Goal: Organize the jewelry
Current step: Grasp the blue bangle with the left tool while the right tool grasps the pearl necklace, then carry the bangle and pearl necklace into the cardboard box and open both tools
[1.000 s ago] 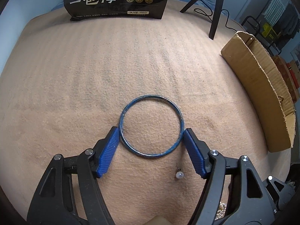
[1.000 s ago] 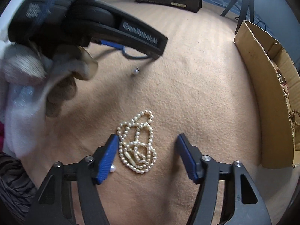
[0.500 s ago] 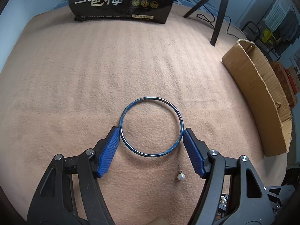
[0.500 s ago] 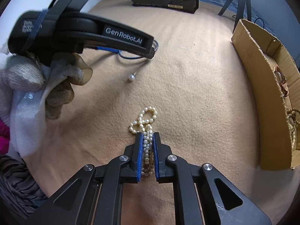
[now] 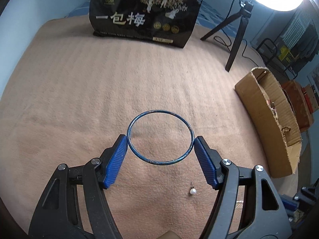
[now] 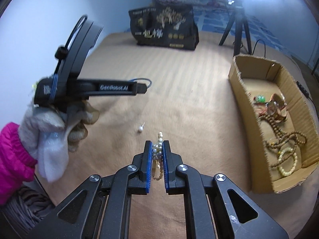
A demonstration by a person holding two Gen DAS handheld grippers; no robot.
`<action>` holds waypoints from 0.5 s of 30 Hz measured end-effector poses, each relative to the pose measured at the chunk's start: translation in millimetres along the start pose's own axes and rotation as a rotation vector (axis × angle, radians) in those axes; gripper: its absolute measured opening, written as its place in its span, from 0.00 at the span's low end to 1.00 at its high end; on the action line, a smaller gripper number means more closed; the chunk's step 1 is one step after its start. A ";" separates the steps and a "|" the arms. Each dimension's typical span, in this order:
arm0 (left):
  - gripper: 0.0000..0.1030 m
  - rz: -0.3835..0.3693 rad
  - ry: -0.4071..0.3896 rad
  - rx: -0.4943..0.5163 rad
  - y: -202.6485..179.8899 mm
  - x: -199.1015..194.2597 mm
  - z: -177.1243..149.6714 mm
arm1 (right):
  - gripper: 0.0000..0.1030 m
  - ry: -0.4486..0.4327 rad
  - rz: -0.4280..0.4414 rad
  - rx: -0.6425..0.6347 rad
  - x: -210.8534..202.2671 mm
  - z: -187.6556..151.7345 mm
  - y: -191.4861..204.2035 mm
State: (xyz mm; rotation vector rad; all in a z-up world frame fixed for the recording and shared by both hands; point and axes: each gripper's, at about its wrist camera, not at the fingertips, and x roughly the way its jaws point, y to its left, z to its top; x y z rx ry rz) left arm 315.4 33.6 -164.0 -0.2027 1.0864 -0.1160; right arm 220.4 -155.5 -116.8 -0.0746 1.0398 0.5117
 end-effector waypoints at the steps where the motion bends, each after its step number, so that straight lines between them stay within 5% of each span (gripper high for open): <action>1: 0.69 -0.001 -0.009 0.002 -0.8 -3.5 0.7 | 0.08 -0.010 0.001 0.004 -6.0 2.6 0.4; 15: 0.69 -0.051 -0.132 0.055 -31.8 -49.1 14.6 | 0.08 -0.175 -0.035 0.070 -55.5 33.2 -38.1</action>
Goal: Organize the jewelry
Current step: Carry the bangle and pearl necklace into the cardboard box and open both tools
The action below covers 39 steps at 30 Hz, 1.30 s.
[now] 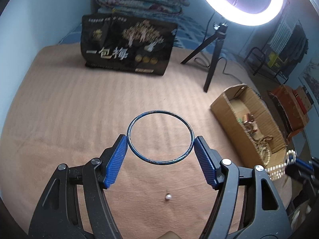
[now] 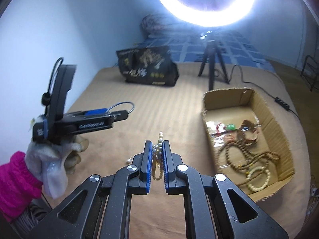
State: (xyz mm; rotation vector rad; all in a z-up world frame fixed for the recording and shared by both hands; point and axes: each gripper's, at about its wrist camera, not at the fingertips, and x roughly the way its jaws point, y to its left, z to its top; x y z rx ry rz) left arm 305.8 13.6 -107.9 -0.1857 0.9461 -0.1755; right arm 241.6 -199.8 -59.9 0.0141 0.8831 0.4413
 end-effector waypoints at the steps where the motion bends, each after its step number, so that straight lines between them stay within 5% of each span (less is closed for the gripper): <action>1: 0.69 -0.003 -0.005 0.005 -3.5 -1.1 1.4 | 0.08 -0.008 -0.007 0.008 -2.8 1.4 -4.8; 19: 0.69 -0.105 -0.045 0.133 -97.9 13.1 22.2 | 0.08 -0.048 -0.132 0.130 -31.9 3.9 -81.1; 39: 0.69 -0.113 0.027 0.210 -179.1 73.3 39.4 | 0.08 0.058 -0.146 0.204 -14.3 -15.2 -115.2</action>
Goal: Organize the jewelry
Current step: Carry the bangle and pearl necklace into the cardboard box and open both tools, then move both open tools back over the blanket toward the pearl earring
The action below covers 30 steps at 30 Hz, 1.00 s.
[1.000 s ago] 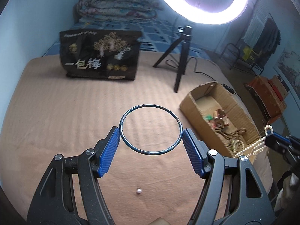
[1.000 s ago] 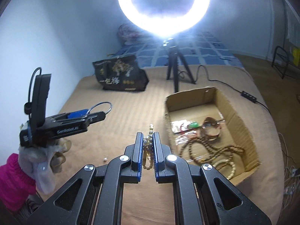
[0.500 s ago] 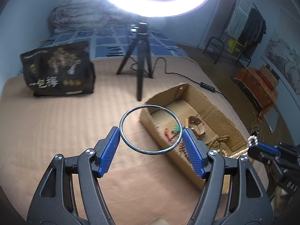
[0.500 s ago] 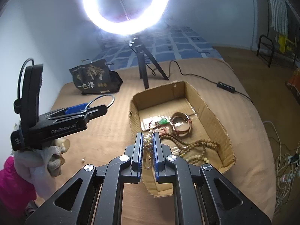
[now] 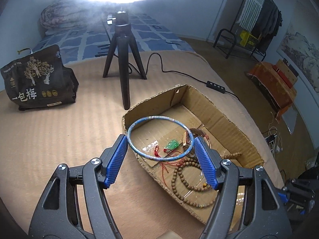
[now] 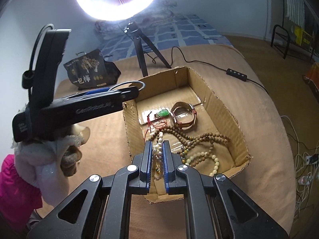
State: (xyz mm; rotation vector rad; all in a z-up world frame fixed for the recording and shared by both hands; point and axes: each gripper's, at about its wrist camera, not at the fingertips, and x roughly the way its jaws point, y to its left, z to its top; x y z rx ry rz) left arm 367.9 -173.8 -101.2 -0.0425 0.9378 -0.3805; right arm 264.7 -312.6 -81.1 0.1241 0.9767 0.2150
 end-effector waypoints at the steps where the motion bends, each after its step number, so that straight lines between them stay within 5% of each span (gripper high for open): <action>1: 0.69 0.002 0.004 0.001 -1.2 2.6 0.8 | 0.08 0.001 0.000 -0.001 0.0 -0.2 -0.2; 12: 0.68 0.011 0.026 0.018 -7.0 9.6 5.2 | 0.09 0.022 -0.010 -0.024 4.2 0.5 7.0; 16: 0.68 0.012 0.033 0.006 -4.1 9.7 4.7 | 0.48 0.027 -0.028 -0.022 5.6 0.2 9.0; 30: 0.68 0.033 -0.003 -0.009 13.4 -26.8 -2.7 | 0.48 0.001 -0.044 -0.068 -3.9 0.8 30.5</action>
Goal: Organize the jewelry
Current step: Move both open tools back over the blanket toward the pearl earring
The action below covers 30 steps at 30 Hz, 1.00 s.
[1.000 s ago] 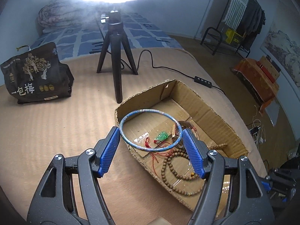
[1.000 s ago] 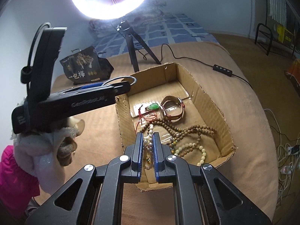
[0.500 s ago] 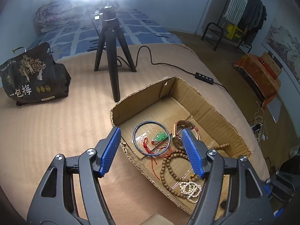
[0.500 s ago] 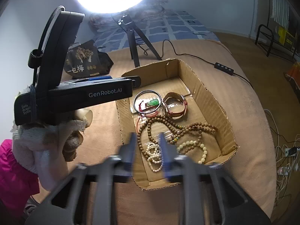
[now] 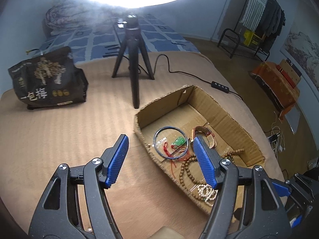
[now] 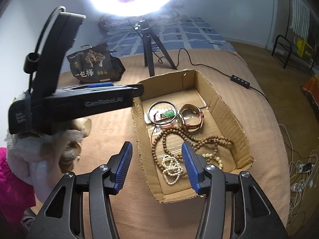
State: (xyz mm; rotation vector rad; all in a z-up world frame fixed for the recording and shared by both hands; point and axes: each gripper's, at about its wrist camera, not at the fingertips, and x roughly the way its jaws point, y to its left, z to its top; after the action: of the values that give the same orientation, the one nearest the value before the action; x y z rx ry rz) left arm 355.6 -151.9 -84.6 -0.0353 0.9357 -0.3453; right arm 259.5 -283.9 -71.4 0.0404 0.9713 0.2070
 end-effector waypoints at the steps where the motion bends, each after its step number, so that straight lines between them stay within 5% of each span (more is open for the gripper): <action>1: 0.68 0.000 -0.005 -0.005 2.7 -4.7 -0.7 | 0.49 -0.003 0.001 -0.002 -1.3 -0.4 1.3; 12: 0.68 0.054 -0.075 -0.043 45.1 -75.6 -23.8 | 0.52 -0.049 0.033 -0.050 -27.7 -8.2 28.8; 19: 0.68 0.074 -0.080 -0.070 77.3 -110.6 -57.2 | 0.58 -0.087 0.132 -0.122 -46.3 -23.7 65.2; 30: 0.67 0.089 -0.029 -0.093 113.8 -119.5 -115.2 | 0.59 -0.067 0.151 -0.268 -37.7 -70.0 104.8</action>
State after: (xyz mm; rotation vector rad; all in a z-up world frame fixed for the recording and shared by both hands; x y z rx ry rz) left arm 230.7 5.9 -80.2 -0.0839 0.9208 -0.2185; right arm 164.9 -192.6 -67.0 -0.1246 0.8679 0.4709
